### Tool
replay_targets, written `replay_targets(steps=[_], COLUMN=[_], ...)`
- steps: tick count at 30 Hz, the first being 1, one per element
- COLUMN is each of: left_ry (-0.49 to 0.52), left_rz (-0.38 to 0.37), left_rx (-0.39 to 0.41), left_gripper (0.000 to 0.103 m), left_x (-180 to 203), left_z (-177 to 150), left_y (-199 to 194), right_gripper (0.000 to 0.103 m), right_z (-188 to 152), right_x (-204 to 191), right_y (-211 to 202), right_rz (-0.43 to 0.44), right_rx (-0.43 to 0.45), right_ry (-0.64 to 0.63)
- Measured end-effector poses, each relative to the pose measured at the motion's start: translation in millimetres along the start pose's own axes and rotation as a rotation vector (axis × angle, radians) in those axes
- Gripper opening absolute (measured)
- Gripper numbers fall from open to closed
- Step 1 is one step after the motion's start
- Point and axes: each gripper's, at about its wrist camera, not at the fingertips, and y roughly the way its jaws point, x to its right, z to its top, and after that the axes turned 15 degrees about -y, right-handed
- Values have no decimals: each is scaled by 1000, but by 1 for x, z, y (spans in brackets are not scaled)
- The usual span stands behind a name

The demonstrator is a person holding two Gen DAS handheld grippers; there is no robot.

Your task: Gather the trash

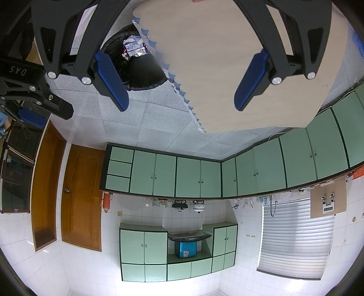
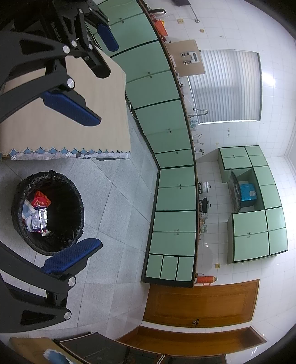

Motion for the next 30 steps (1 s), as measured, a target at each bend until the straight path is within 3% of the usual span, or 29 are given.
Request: replay_targets(steps=[30], left_ry=[-9], left_rz=[6], left_rx=[-10], left_gripper=[91], left_x=[-4], left_z=[-5], left_y=[1], right_gripper=[97], right_z=[-2], right_x=[-3], right_y=[2], right_rz=[7], right_rx=[-5], right_ry=[0])
